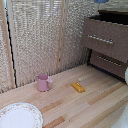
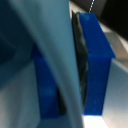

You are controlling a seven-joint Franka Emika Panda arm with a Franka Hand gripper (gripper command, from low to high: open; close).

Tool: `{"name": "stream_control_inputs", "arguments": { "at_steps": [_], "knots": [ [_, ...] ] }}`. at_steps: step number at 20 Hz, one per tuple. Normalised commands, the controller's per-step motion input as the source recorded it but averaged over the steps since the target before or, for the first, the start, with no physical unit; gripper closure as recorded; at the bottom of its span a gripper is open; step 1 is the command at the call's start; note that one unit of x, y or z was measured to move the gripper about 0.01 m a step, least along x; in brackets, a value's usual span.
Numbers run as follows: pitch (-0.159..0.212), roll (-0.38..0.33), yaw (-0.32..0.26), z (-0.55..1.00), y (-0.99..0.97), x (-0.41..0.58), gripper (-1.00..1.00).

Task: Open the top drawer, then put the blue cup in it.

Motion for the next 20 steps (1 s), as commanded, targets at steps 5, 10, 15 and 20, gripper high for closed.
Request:
{"name": "stream_control_inputs", "arguments": {
  "at_steps": [5,10,15,20],
  "knots": [
    [0.011,0.085,-0.097,-0.07,-0.76,0.014,1.0],
    [0.002,0.061,-0.235,-0.24,-0.42,0.028,1.0],
    [0.001,0.046,-0.287,-0.15,-0.21,0.001,1.0],
    [0.002,0.01,0.011,0.03,-0.16,0.006,-1.0]
  ]
}}
